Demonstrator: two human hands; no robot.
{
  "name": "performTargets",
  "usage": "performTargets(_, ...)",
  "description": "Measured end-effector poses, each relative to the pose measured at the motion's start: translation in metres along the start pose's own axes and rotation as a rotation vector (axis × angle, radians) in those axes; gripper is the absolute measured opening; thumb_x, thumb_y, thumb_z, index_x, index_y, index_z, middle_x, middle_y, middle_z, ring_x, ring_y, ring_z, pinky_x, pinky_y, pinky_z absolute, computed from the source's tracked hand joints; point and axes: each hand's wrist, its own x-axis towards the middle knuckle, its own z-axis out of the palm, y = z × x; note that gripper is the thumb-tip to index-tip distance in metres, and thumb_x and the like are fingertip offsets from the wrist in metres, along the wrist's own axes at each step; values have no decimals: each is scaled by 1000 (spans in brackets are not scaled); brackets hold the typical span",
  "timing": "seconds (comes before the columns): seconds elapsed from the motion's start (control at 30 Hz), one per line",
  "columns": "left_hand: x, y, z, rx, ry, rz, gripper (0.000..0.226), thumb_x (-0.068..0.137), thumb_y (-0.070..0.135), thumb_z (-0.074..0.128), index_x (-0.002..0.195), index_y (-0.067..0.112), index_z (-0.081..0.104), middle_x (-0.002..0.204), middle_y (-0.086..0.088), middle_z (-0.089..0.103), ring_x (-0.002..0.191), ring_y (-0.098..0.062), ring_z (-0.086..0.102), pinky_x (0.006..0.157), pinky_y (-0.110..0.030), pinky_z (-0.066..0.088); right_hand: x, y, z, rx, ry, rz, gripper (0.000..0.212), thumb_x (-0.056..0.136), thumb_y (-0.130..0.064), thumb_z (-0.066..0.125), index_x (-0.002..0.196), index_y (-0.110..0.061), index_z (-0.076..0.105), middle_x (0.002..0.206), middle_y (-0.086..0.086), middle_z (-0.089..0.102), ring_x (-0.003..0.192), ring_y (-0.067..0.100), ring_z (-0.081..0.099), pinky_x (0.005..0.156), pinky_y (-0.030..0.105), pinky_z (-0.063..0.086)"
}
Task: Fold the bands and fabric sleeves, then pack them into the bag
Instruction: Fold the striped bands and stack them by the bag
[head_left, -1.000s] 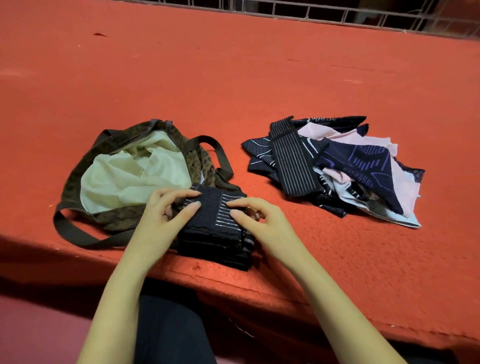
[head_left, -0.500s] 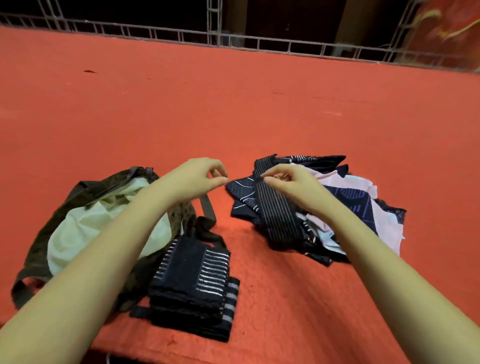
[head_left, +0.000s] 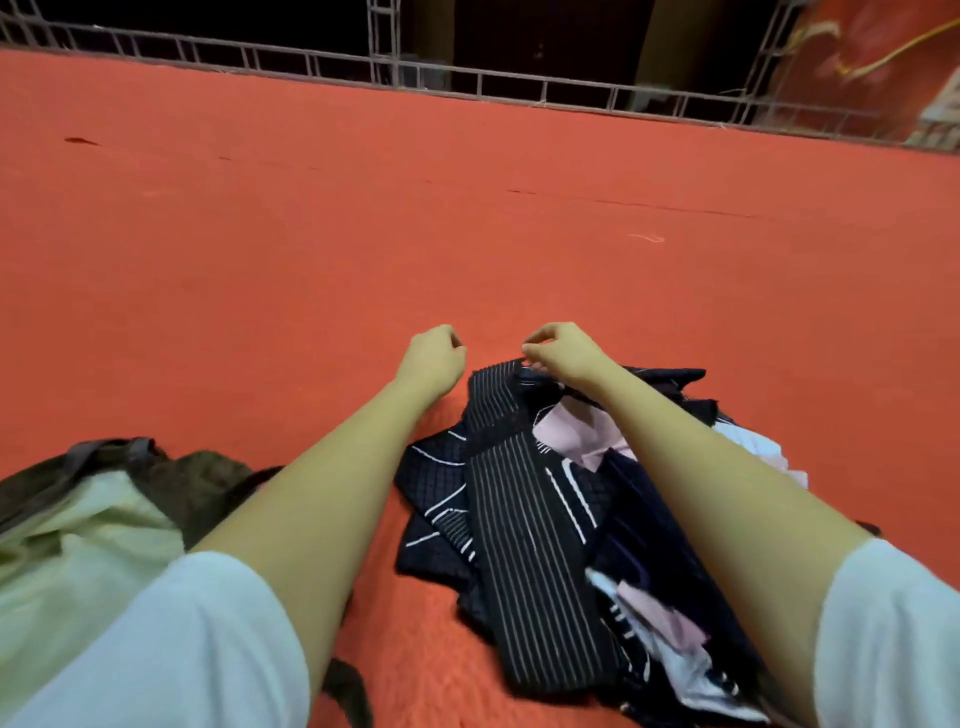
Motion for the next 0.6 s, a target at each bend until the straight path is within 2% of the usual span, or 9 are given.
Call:
performTargets(0.07, 19, -9, 22, -131, 55, -105, 25, 95, 16, 47, 113, 4, 60, 118, -15, 63, 110, -28, 56, 78, -27, 37, 20, 8, 9, -100, 21, 21, 23, 90, -15, 56, 107, -1, 63, 104, 16, 66, 101, 29, 60, 87, 34, 44)
performTargets(0.13, 32, -15, 38, -210, 55, -186, 28, 97, 18, 47, 118, 4, 58, 120, -15, 62, 111, -28, 56, 79, -26, 37, 35, 13, 16, -146, 36, 56, 29, 91, -19, 55, 108, 4, 63, 109, 20, 66, 105, 33, 59, 86, 35, 43)
performTargets(0.23, 46, -22, 59, -303, 24, -207, 31, 98, 19, 45, 122, 5, 57, 122, -13, 62, 113, -28, 57, 89, -29, 40, 55, 19, 25, -97, -8, 71, 29, 90, -19, 60, 105, 6, 64, 99, 20, 67, 92, 29, 62, 86, 39, 47)
performTargets(0.3, 49, -23, 68, -407, 35, -214, 30, 98, 18, 44, 122, 6, 57, 118, -14, 64, 100, -27, 62, 83, -30, 45, 63, 23, 29, 1, -12, 64, 29, 86, -9, 66, 113, 2, 60, 94, 13, 62, 87, 22, 57, 88, 37, 47)
performTargets(0.33, 50, -25, 71, -447, 33, -218, 30, 98, 20, 46, 122, 6, 57, 118, -14, 64, 96, -26, 63, 82, -30, 46, 64, 25, 29, 55, 0, 62, 33, 84, -2, 66, 116, 0, 59, 89, 7, 60, 84, 21, 55, 85, 34, 48)
performTargets(0.4, 47, -27, 74, -506, 31, -212, 34, 95, 25, 54, 121, 4, 58, 118, -11, 63, 100, -26, 62, 89, -33, 47, 59, 25, 27, 179, 23, 56, 39, 83, 11, 60, 120, -1, 56, 77, -1, 55, 70, 15, 54, 66, 23, 48)
performTargets(0.47, 39, -27, 69, -615, -6, -211, 28, 90, 25, 63, 110, 6, 63, 104, -7, 64, 96, -24, 61, 87, -33, 47, 51, 22, 22, 293, 27, 53, 40, 83, 16, 54, 120, 1, 55, 73, -2, 53, 61, 11, 49, 51, 14, 42)
performTargets(0.53, 31, -26, 60, -670, -57, -169, 7, 87, 20, 67, 85, 13, 68, 83, -3, 67, 85, -23, 61, 78, -32, 49, 40, 17, 17, 376, 13, 41, 37, 85, 15, 53, 119, 2, 57, 75, 0, 54, 63, 9, 51, 50, 11, 43)
performTargets(0.6, 23, -21, 46, -597, -49, -68, 13, 89, 17, 64, 76, 17, 65, 75, 4, 62, 79, -18, 57, 70, -29, 50, 29, 8, 14, 453, 15, 25, 35, 85, 14, 53, 117, 2, 59, 77, 3, 56, 64, 9, 55, 52, 11, 46)
